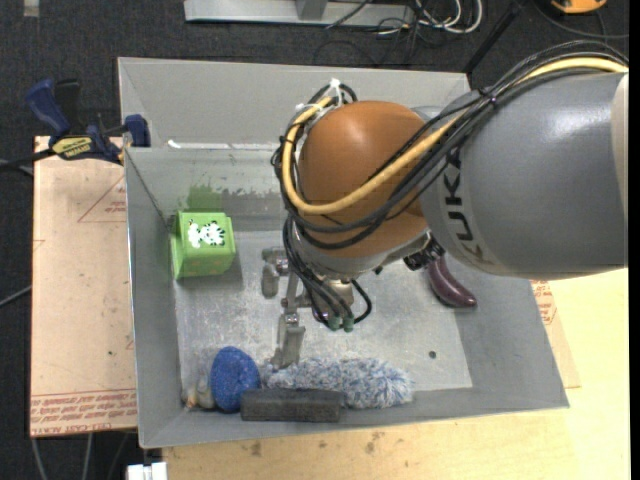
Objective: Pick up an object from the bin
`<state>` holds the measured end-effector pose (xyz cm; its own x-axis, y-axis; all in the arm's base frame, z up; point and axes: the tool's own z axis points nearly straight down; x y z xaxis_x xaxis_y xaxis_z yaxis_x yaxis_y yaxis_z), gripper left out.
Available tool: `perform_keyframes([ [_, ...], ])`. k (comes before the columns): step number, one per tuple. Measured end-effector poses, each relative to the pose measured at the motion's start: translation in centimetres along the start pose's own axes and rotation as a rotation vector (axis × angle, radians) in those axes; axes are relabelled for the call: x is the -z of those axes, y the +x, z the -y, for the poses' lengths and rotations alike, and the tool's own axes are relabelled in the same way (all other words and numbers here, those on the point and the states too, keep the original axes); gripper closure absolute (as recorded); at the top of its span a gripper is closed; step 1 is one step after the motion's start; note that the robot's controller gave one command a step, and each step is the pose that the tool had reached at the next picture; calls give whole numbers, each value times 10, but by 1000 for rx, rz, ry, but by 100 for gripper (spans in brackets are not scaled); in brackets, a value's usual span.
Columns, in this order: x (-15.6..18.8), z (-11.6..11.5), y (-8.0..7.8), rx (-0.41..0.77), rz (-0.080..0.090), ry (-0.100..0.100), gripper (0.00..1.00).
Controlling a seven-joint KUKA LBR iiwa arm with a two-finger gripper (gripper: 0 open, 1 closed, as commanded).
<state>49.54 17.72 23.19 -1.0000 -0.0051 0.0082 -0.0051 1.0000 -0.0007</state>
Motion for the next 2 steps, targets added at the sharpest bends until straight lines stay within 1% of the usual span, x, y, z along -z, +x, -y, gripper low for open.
perform_keyframes([
  [1, 3, 1, -1, -2, 4, -1, 0],
  [2, -28, -39, 0, 77, 12, -2, 0],
])
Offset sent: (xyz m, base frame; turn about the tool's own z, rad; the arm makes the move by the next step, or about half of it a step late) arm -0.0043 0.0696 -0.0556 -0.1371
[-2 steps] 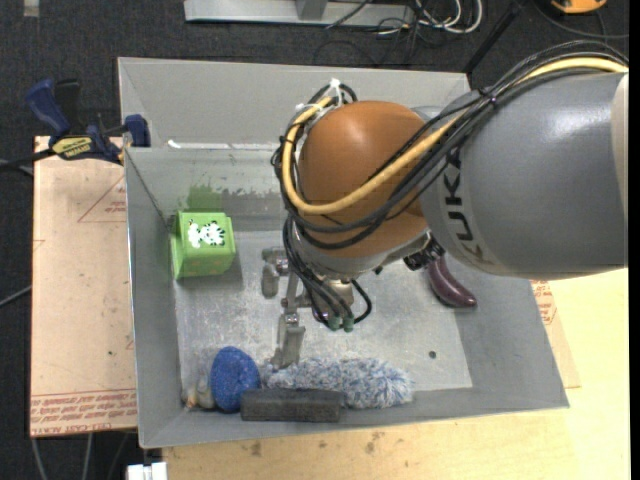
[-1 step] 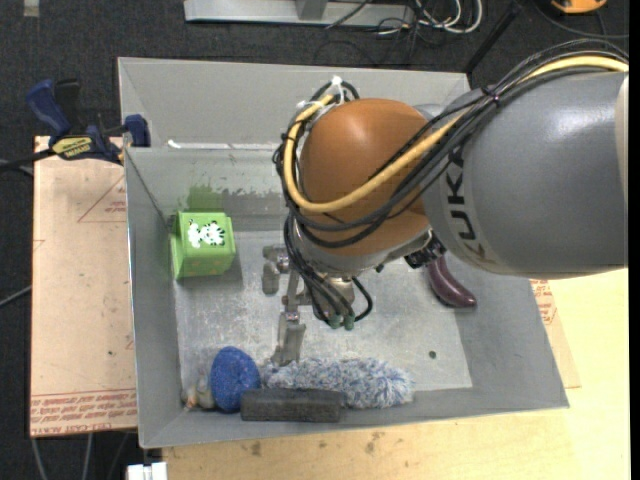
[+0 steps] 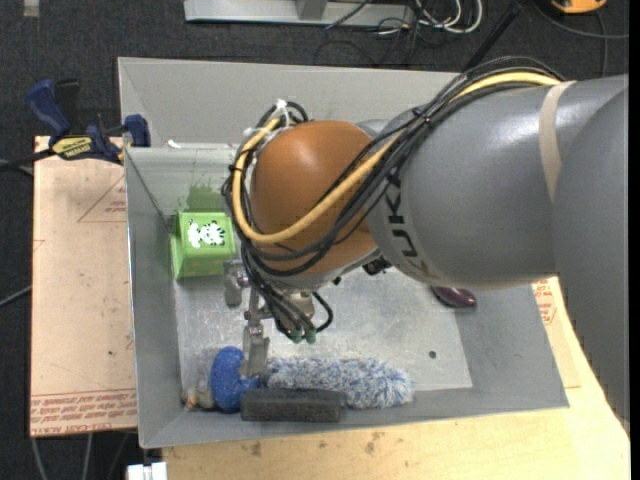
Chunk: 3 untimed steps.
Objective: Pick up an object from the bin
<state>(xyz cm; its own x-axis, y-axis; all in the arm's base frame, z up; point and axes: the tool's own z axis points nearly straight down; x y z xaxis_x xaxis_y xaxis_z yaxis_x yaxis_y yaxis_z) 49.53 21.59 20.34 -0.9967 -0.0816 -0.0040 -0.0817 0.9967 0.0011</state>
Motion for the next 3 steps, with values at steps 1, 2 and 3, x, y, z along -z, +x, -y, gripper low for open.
perform_keyframes([
  [1, -65, -9, 2, 35, 0, -2, 0],
  [2, -106, 34, 7, 180, 19, -7, 0],
  [3, -124, 61, 7, 168, 12, -1, 0],
])
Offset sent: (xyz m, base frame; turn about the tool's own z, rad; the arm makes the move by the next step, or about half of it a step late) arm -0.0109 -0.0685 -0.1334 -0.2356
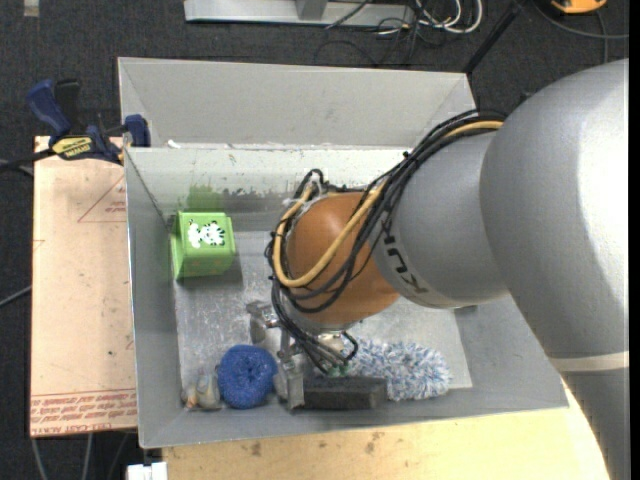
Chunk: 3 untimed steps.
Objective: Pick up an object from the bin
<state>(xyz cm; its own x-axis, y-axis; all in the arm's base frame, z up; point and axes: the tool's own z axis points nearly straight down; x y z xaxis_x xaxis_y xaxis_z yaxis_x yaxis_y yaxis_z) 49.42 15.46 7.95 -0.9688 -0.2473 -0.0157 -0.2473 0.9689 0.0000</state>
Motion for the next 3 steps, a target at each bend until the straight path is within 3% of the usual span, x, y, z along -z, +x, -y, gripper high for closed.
perform_keyframes([
  [1, -6, -36, -10, 55, -9, -1, 0],
  [2, -7, -51, -12, 33, -7, -1, 0],
  [3, -9, -31, -7, -75, -9, -2, 0],
])
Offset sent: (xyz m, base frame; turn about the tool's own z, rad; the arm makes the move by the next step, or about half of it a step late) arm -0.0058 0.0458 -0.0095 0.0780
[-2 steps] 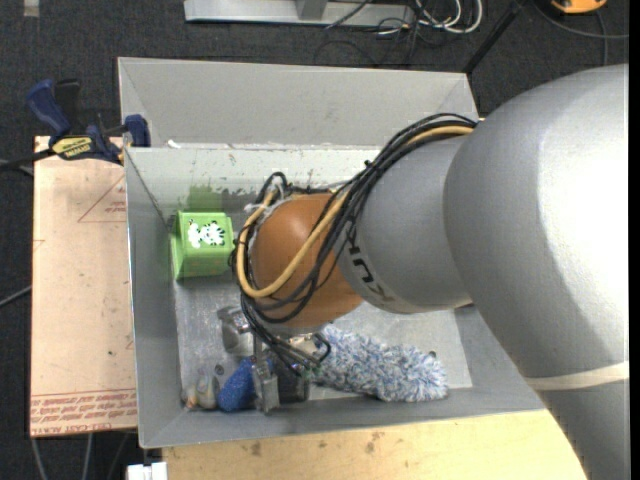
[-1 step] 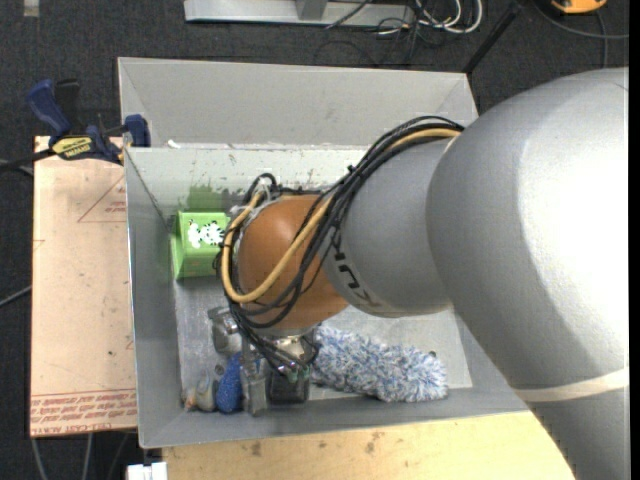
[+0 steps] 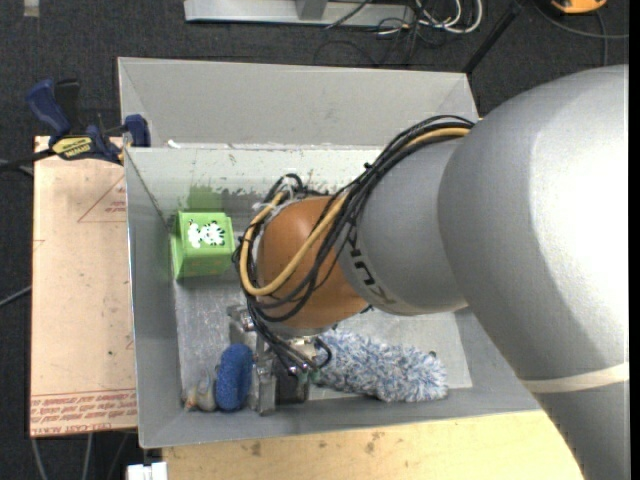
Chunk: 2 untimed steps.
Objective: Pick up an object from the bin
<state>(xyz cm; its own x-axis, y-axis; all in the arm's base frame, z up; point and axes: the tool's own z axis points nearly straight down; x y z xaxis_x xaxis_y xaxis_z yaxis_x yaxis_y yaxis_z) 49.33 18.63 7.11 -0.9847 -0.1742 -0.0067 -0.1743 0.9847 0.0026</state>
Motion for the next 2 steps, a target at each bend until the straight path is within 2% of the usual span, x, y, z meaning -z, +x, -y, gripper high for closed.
perform_keyframes([
  [1, -1, 35, 15, 73, -7, 1, 100],
  [2, 1, 35, 10, 71, 10, 0, 0],
])
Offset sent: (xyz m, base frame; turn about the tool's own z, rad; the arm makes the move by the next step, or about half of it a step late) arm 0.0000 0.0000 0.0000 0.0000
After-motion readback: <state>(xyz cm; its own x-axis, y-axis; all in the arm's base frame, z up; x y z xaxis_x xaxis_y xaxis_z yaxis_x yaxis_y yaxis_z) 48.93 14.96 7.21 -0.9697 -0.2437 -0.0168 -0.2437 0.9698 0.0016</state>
